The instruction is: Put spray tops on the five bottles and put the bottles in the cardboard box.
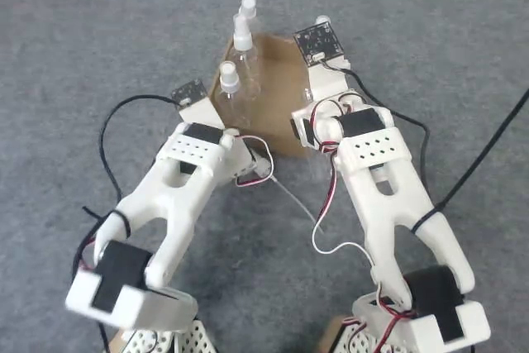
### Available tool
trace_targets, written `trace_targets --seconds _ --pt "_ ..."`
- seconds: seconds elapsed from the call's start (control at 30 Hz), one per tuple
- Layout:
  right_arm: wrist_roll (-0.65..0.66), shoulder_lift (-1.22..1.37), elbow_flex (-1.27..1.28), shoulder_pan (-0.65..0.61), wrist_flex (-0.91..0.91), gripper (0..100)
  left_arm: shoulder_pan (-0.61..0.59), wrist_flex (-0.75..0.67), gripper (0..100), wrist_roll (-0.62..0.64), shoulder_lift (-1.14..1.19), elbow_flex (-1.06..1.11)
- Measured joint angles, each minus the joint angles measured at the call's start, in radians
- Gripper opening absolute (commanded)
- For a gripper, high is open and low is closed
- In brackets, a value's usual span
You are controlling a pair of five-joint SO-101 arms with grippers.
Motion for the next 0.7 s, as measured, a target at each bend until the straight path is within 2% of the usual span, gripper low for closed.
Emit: trace_targets --seconds 0.27,0.47,0.7 --pt "0.000 0.000 0.000 0.008 0.000 1.3 0.000 0.008 10 0.057 -0.123 0.002" --pt "0.000 0.000 0.000 0.029 0.000 1.3 0.000 -0.072 21 0.061 -0.127 0.064" --pt "0.000 0.000 0.000 0.029 0.000 1.3 0.000 -0.114 21 0.061 -0.127 0.083"
